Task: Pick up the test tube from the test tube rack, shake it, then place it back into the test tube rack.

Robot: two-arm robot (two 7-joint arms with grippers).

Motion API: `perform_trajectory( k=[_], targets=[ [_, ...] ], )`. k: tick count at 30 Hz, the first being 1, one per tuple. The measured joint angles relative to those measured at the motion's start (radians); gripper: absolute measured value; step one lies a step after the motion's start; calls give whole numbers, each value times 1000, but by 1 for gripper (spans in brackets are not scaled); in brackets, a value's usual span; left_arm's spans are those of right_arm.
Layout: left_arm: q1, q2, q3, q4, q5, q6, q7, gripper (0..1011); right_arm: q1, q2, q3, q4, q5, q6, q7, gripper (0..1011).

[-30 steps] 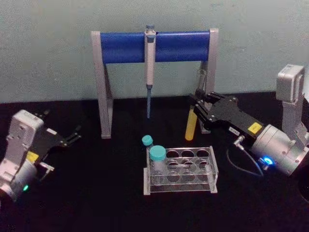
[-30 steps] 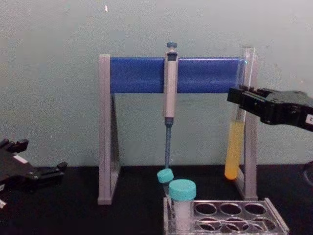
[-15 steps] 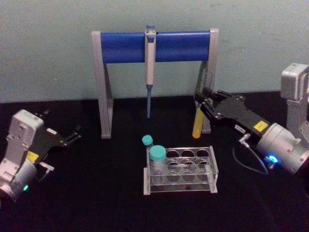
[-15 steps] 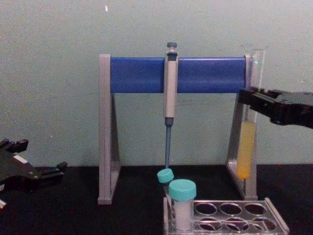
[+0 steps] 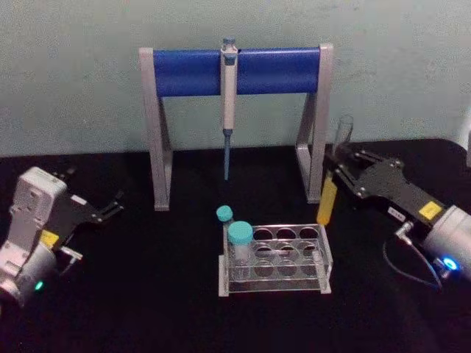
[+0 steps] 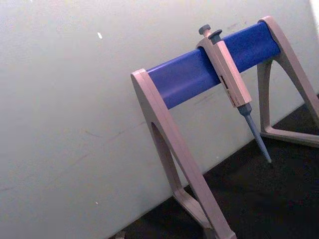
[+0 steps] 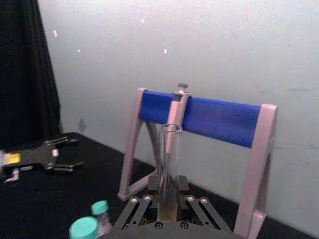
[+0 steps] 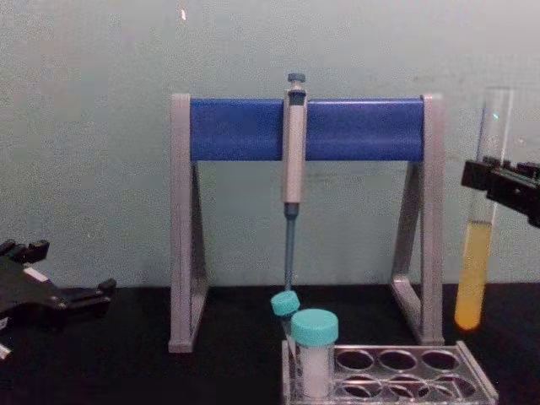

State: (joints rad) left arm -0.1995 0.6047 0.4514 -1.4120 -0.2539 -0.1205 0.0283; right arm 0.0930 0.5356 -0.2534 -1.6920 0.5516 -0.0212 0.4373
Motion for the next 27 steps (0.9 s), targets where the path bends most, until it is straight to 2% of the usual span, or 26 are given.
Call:
perform_trajectory(
  k=[5,9,14,18,27],
  targets=[
    [0,0,0,0,0,0,0,1010,-31,17,1,-33,19,11,22,222],
    [0,0,0,0,0,0,0,1010,-35,23,-17,-44,32,19,45,222],
    [0,0,0,0,0,0,0,1010,-1,13,-58,-29,37,25,69,222],
    [0,0,0,0,0,0,0,1009,40,-10,-90,5,36,23,75,222],
    [0,0,0,0,0,0,0,1010,104,-54,-110,72,11,-9,50,222]
  ],
)
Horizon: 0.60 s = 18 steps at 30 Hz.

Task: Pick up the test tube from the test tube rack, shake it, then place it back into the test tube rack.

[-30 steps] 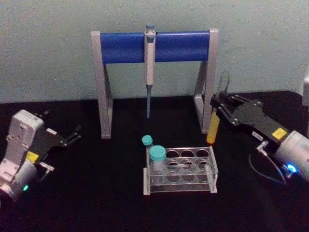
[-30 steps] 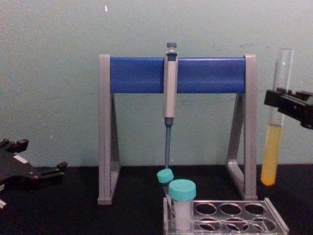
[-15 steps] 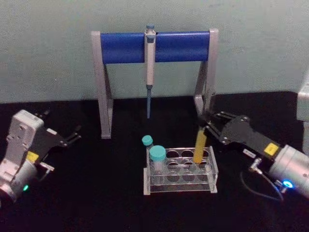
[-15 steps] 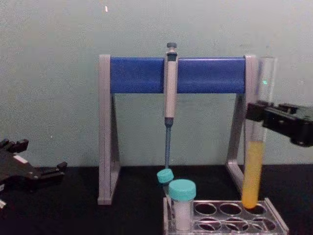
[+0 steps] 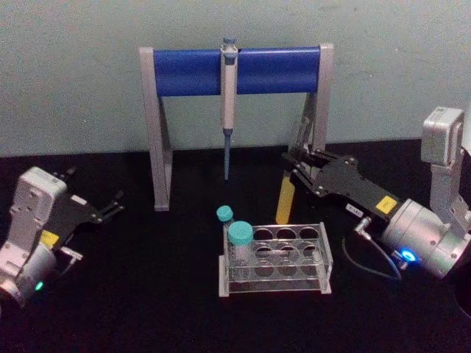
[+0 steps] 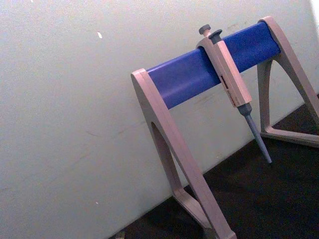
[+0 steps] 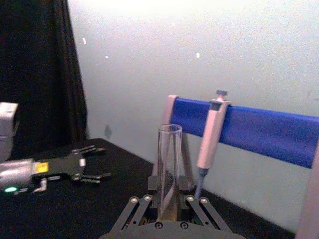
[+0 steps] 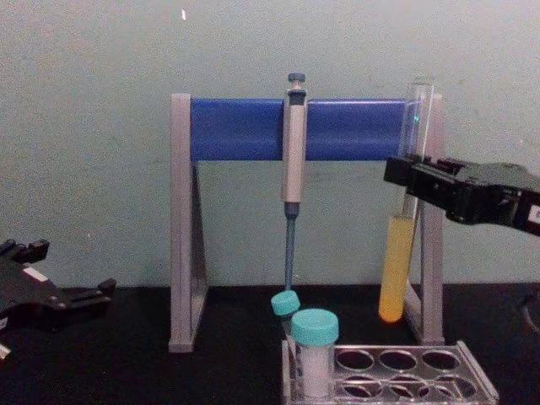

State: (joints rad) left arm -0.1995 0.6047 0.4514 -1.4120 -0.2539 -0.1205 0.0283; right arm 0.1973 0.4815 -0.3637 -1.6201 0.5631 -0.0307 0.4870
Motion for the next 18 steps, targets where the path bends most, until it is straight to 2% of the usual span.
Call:
perform_trajectory(
  k=[6,18],
  targets=[
    [0,0,0,0,0,0,0,1010,15,-10,12,23,-18,-9,-24,222],
    [0,0,0,0,0,0,0,1010,0,-8,40,19,-26,-10,-39,222]
  ],
)
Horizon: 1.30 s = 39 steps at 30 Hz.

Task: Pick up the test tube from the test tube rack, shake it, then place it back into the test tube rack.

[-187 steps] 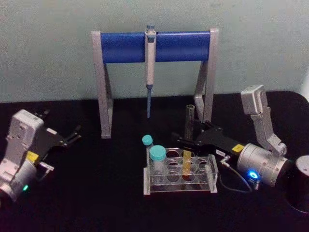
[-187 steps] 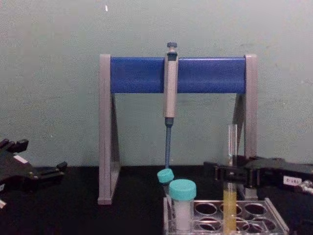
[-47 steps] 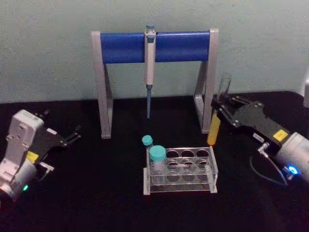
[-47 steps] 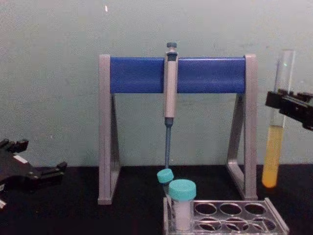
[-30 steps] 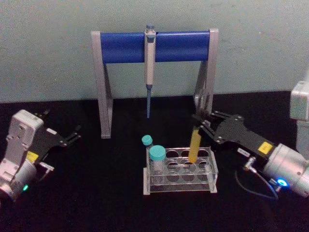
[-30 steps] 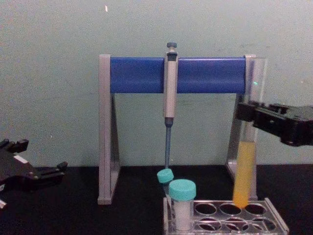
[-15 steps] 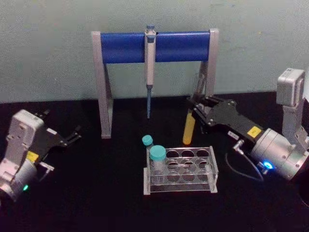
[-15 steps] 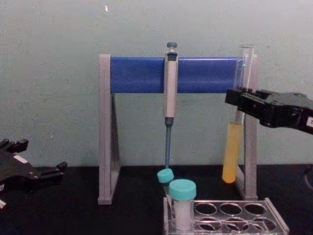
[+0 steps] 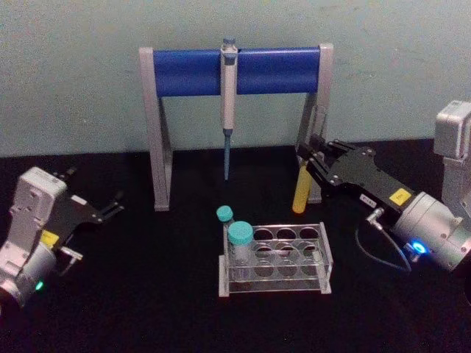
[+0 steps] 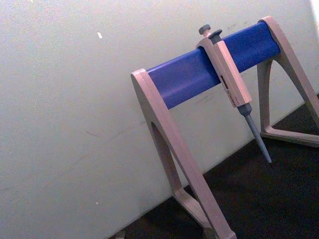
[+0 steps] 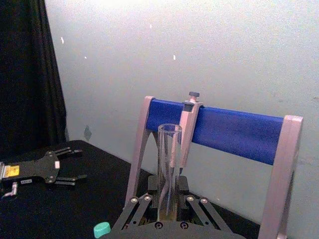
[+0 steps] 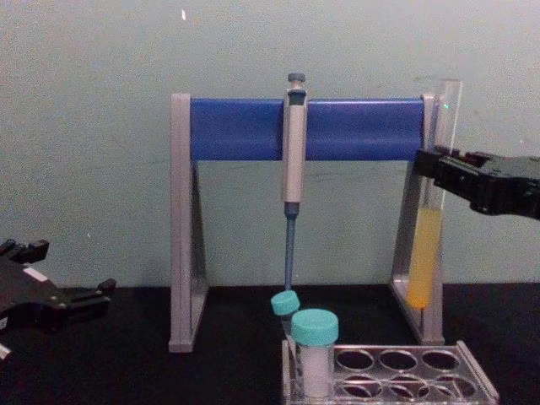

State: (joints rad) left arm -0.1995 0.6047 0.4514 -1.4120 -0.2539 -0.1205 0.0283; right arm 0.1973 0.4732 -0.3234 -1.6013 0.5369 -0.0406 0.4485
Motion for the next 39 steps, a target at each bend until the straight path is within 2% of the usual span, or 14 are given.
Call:
perform_trajectory(
  k=[12,17,24,28,32,39],
  targets=[
    [0,0,0,0,0,0,0,1010,-32,16,33,-27,-4,-4,-11,222],
    [0,0,0,0,0,0,0,1010,-74,38,56,-64,-3,0,-14,222],
    [0,0,0,0,0,0,0,1010,-127,60,65,-113,12,10,-5,222],
    [0,0,0,0,0,0,0,1010,-143,67,58,-132,19,14,10,222],
    [0,0,0,0,0,0,0,1010,-147,70,34,-146,25,19,30,222],
    [0,0,0,0,0,0,0,1009,-109,56,-14,-132,25,25,51,222]
  ],
)
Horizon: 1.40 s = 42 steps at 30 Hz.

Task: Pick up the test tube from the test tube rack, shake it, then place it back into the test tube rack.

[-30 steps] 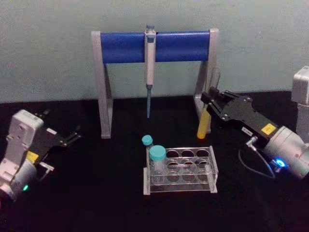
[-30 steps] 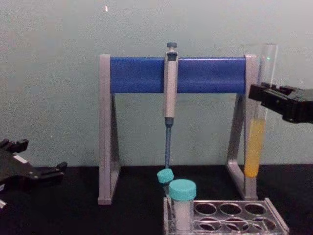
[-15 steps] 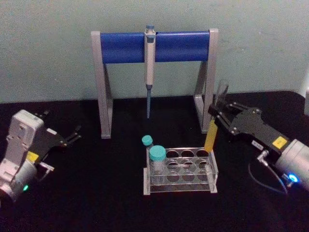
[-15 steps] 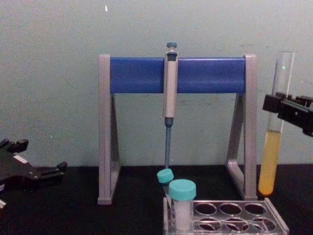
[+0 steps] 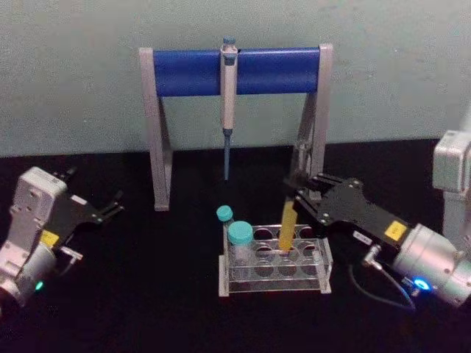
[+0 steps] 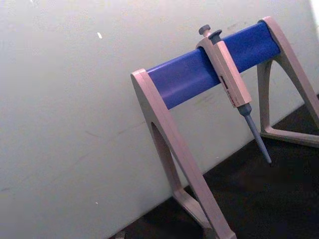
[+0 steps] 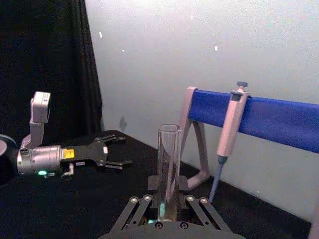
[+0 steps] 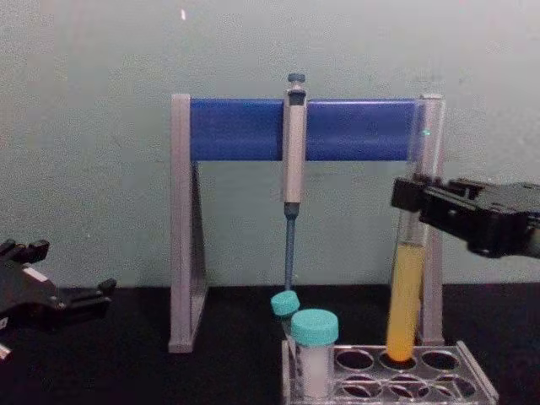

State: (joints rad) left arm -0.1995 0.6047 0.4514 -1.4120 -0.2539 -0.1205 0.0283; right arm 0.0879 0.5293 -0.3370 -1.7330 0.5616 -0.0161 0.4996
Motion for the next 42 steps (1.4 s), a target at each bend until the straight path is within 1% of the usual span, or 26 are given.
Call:
perform_trajectory(
  k=[6,7,10,11,13,17,23,30,35,42],
  targets=[
    [0,0,0,0,0,0,0,1010,60,-30,-37,53,-6,1,5,222],
    [0,0,0,0,0,0,0,1010,60,-30,-37,53,-6,1,5,222],
    [0,0,0,0,0,0,0,1010,94,-48,-50,86,-10,-1,6,222],
    [0,0,0,0,0,0,0,1010,94,-48,-50,86,-10,-1,6,222],
    [0,0,0,0,0,0,0,1010,119,-61,-57,109,-15,-7,5,222],
    [0,0,0,0,0,0,0,1009,146,-75,-60,135,-22,-14,0,222],
    [0,0,0,0,0,0,0,1010,173,-85,-57,168,-37,-17,-16,222],
    [0,0,0,0,0,0,0,1010,174,-84,-35,179,-40,-19,-34,222],
    [0,0,0,0,0,0,0,1009,157,-71,-15,171,-43,-18,-42,222],
    [0,0,0,0,0,0,0,1010,141,-62,-1,161,-45,-15,-45,222]
  ],
)
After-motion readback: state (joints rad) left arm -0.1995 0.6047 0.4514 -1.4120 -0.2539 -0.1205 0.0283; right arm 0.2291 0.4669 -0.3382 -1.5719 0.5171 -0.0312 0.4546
